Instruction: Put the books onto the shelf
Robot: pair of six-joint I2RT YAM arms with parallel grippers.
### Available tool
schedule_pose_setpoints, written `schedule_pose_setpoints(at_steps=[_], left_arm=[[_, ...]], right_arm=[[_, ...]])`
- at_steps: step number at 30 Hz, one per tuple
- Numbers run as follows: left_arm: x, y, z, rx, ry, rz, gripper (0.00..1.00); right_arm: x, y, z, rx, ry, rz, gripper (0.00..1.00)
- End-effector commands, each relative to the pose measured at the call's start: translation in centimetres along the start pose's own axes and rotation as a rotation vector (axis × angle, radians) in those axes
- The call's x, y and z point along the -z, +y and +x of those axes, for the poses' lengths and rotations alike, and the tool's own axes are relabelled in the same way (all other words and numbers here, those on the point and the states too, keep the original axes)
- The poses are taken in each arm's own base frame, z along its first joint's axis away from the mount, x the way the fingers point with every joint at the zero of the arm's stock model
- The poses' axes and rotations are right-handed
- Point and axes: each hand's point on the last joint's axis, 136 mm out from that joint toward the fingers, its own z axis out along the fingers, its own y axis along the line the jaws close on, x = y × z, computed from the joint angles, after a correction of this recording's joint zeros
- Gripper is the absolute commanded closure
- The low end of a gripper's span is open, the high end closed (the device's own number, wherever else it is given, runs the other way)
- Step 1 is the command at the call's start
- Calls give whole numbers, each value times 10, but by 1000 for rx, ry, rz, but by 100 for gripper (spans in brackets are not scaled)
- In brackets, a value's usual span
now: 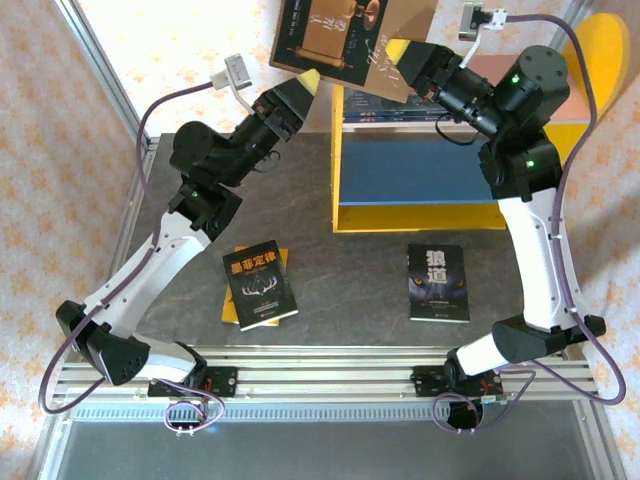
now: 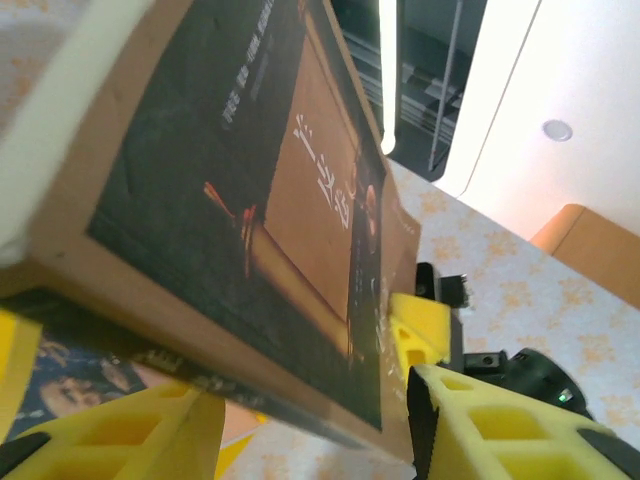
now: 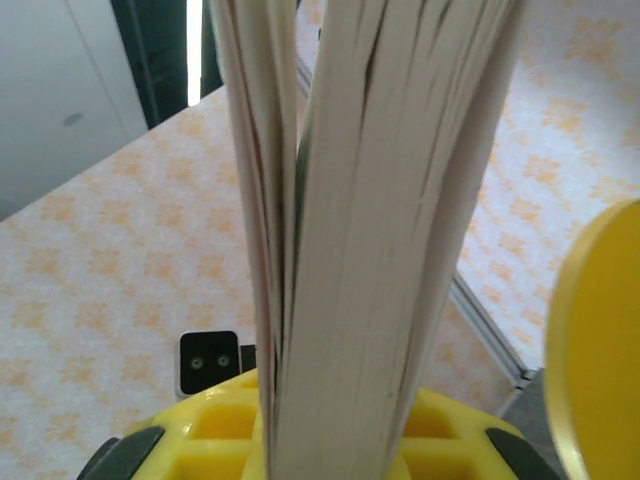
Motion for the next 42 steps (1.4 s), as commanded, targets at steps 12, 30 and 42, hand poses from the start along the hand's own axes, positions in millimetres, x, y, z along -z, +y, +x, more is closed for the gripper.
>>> schedule_pose_setpoints(at_steps=[12,30,42], left_arm=[[38,-19,-27,-207,-43,-127,49],[28,-5,-15,-242,48,-184,47],[24,-1,-13,-240,53,-187,46]], right_arm=[[68,3,-47,102,-53,100,100],[78,-77,-31,-36,72,195,100],[77,-110,-8,-97,137,236,100]])
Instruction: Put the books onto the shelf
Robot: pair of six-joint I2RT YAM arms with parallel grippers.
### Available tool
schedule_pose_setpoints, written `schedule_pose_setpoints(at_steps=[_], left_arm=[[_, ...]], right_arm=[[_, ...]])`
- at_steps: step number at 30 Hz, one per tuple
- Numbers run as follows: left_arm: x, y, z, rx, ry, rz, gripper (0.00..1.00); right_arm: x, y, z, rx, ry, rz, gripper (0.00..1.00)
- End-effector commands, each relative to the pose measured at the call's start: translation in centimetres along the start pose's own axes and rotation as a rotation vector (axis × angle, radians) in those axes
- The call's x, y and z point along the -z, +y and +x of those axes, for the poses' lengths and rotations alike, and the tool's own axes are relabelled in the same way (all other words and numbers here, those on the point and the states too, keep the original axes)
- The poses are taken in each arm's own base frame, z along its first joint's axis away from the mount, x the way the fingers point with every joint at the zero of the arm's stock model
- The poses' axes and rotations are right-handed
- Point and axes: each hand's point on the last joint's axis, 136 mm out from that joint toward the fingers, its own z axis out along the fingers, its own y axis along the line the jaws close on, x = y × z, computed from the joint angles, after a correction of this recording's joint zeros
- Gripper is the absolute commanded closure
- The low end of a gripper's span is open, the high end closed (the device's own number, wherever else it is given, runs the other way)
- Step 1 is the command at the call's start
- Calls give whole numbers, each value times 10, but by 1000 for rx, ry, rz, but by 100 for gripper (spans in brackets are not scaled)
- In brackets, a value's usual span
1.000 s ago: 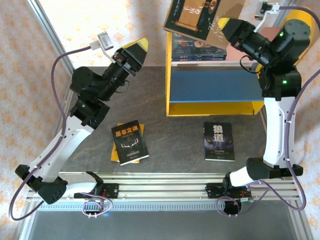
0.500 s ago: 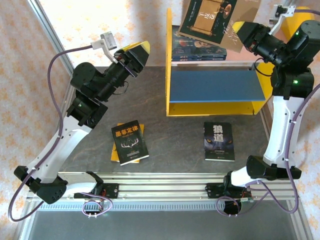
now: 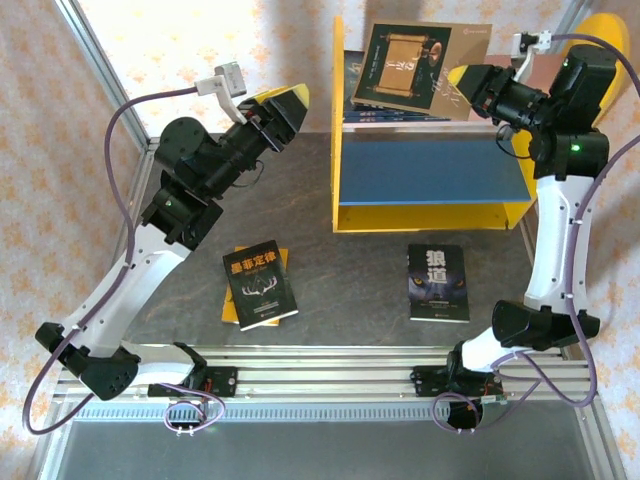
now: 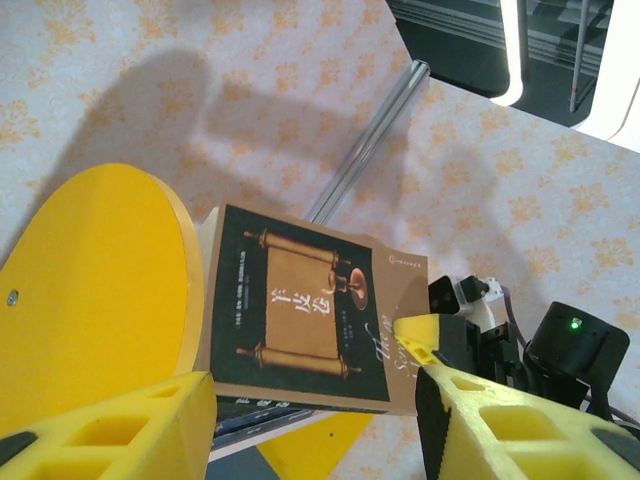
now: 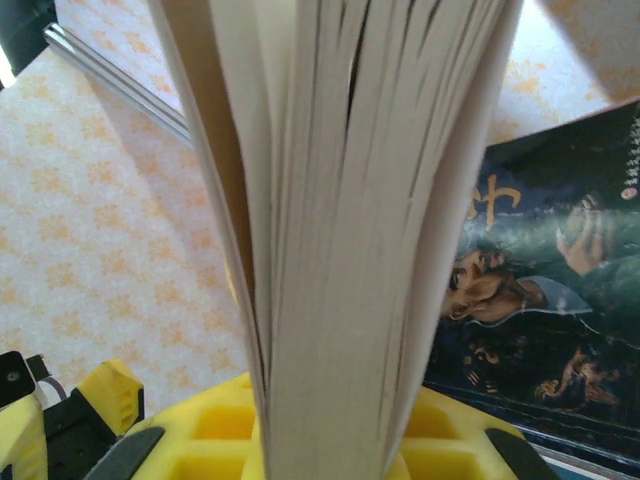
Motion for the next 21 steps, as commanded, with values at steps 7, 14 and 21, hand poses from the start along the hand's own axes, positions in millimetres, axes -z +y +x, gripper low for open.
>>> schedule_pose_setpoints(at_steps=[7,14,21], left_arm=[[3,-15,-14,-23,-24,35,46],[3,-16,-14,-23,-25,38,45],[2,-15,-14,-25,-23,35,45]], right_arm=[[-1,7,-2,60,7,-49,98],[-6,-5,-4,42,7,-20,91],[-8,-18,-7,24,-10,33,71]])
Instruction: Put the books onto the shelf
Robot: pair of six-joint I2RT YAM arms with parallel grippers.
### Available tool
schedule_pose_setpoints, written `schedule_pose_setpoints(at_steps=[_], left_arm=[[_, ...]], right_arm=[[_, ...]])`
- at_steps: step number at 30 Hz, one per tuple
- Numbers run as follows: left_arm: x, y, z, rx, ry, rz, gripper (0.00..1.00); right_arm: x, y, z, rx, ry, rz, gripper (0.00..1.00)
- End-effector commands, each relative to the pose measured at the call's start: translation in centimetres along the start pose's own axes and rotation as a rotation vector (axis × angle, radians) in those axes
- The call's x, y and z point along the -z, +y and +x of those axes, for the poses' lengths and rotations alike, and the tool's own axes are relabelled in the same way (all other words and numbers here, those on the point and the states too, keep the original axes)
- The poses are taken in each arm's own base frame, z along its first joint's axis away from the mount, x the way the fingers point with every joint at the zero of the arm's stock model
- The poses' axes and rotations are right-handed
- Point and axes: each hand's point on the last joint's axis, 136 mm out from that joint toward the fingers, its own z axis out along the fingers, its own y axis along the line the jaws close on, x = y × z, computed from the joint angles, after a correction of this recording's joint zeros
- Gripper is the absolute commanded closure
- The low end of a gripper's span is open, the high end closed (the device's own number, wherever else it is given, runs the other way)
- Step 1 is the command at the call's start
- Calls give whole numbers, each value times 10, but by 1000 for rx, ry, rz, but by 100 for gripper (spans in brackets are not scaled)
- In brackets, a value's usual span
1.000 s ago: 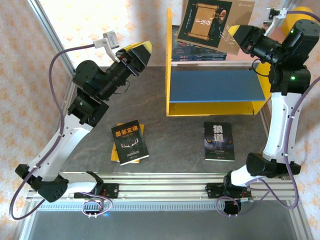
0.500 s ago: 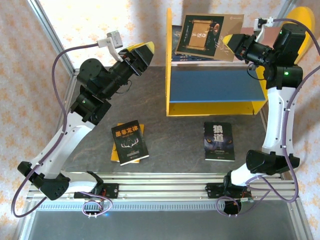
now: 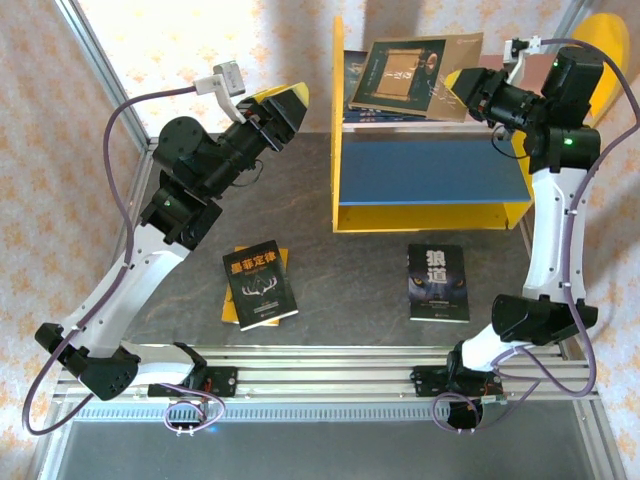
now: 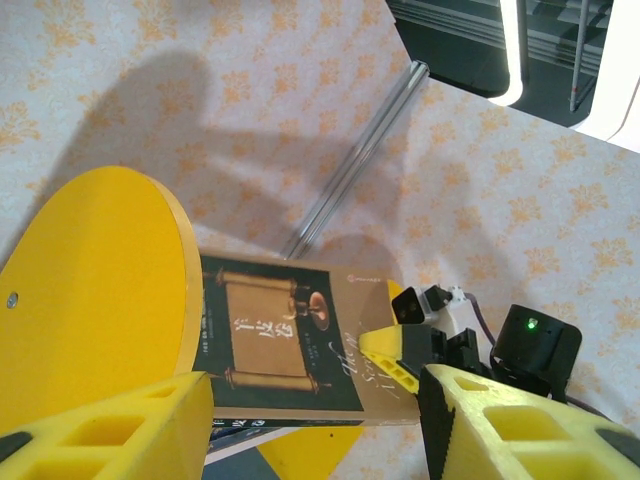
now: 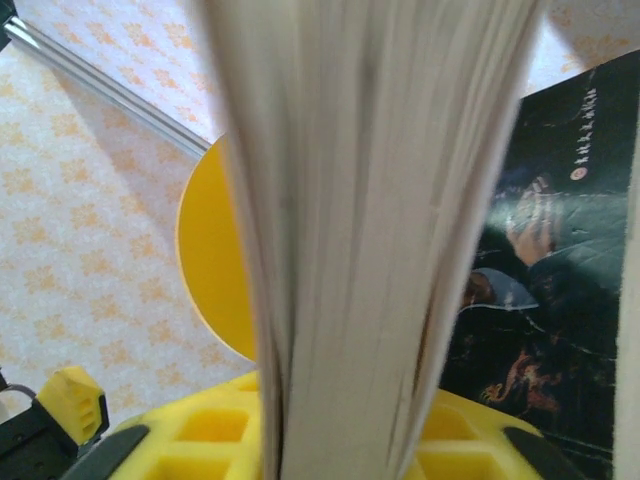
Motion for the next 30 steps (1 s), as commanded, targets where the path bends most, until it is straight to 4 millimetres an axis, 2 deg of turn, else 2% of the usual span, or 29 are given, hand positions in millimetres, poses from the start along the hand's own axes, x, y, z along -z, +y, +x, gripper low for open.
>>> schedule_pose_setpoints(at_steps=[1,14,30], left_arm=[[1,-12,-11,-23,-18,29,45],[2,-11,-10,-24,-18,26,44],[0,-10,-9,-16,-21,33,44]], right_arm=[[4,6,-11,57,-42,9,69],[5,-18,-21,48,-92,139,46],[-2,-32,-39,13,-169,163,41]])
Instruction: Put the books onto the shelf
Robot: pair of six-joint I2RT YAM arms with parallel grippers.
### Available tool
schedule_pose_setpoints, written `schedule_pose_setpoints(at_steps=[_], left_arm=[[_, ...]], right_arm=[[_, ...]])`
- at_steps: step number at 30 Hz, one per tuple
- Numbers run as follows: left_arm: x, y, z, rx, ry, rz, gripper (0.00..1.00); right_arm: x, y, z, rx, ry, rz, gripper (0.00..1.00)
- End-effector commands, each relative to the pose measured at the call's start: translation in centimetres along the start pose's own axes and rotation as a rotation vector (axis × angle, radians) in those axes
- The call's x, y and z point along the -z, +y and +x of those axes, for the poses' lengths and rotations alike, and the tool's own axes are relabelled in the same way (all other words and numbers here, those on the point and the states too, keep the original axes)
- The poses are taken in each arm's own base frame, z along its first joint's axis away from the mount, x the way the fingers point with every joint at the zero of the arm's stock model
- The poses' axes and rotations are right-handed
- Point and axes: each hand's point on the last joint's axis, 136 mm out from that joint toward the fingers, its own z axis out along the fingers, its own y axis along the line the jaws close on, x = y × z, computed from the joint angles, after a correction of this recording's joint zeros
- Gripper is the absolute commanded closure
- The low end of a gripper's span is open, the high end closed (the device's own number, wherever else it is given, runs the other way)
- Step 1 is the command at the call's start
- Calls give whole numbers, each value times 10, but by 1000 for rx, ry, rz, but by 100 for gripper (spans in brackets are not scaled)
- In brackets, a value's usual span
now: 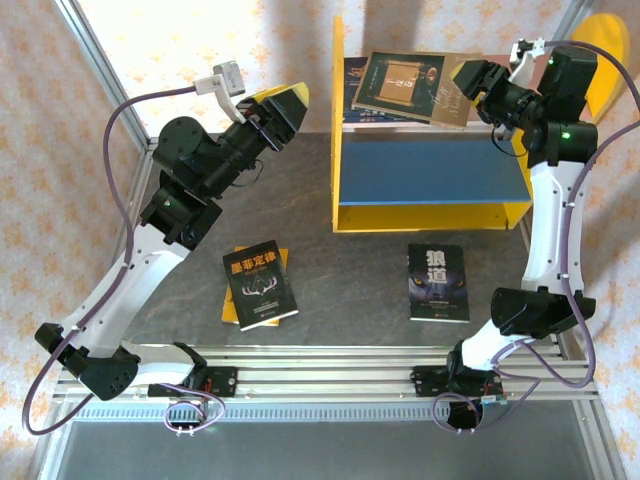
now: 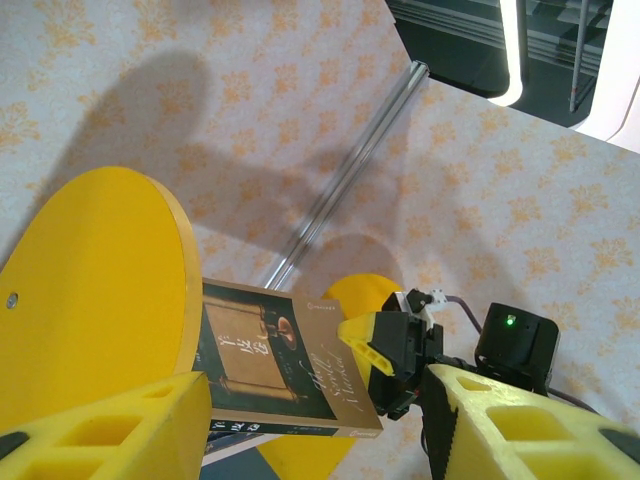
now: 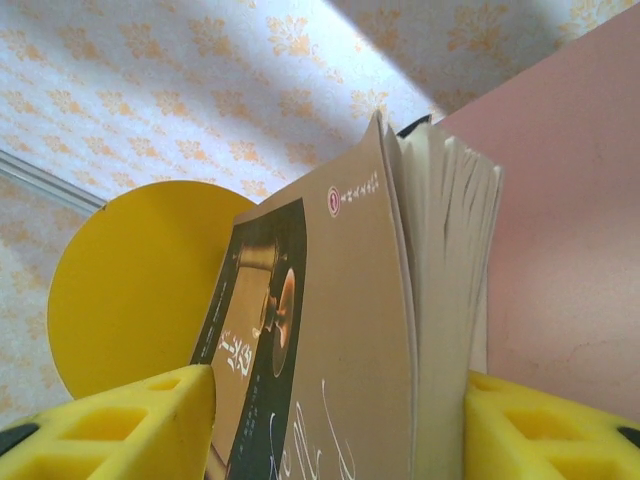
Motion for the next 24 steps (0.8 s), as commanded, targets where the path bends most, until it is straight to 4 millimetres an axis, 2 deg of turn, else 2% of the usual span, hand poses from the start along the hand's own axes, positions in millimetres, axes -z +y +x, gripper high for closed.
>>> schedule_pose_setpoints(at_steps=[1,24], left_arm=[[0,-10,-9,-18,-22,32,44],[-1,-6,-5,-25,-13,22,44]], right_arm=[[-1,11,-18,35,-68,-39,41],[-42,11,-22,21,-67,-30,40]])
